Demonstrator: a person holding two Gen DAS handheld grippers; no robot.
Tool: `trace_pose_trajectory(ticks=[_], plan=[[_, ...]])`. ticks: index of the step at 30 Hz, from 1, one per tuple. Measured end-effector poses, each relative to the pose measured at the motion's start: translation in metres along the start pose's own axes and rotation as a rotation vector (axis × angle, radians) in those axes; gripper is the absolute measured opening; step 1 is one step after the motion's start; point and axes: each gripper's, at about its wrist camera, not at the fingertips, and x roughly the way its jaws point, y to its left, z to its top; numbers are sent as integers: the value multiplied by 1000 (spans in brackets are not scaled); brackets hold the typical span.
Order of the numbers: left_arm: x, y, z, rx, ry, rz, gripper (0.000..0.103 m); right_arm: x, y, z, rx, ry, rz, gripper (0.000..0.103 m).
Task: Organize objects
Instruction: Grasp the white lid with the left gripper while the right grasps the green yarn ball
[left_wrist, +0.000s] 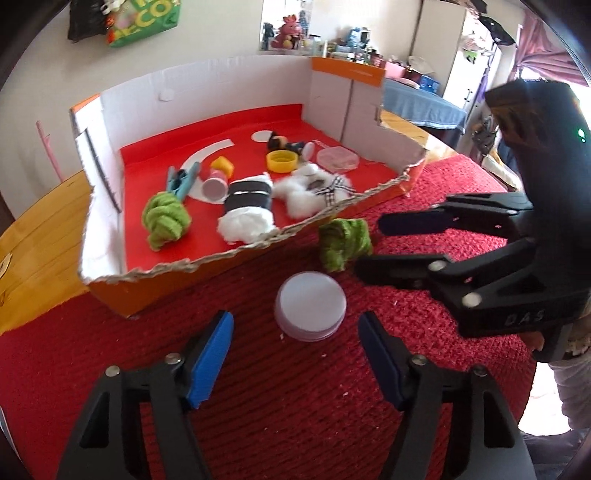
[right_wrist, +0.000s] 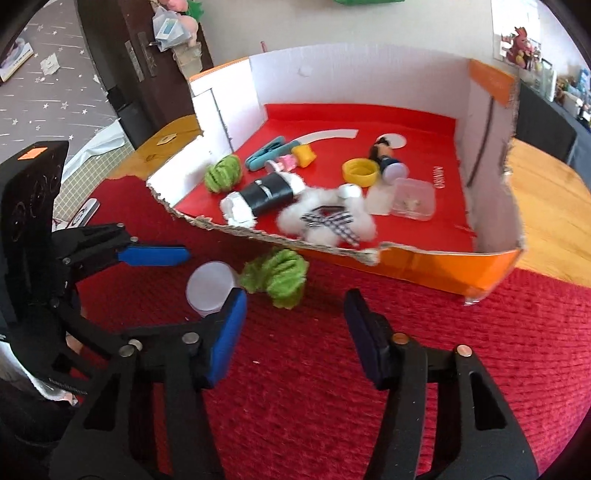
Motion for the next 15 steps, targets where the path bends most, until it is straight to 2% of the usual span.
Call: trace_pose_trajectory(ticks=[2, 5, 7, 9, 10, 12, 15], plan=[[1, -1, 1, 2, -6, -11, 66, 4, 2, 1, 3, 1, 9, 49], [2, -1, 2, -1, -19, -8, 57, 6, 2, 4, 18, -12, 14, 47], [3, -2, 4, 0, -27, -5, 47, 8, -1, 6, 44, -18, 32, 40], [4, -3, 4, 5, -37, -10, 43, 11, -1, 8, 57, -15, 61, 32], [3, -4, 4, 3, -42, -16, 42, 12, -1, 8, 61, -15, 63, 32], [3, -4, 3, -3, -51, -24, 42, 12, 1, 7, 56, -30, 56, 23], [-3, -2, -3, -25, -67, -34, 42, 8, 2, 4, 59, -42, 66, 23]])
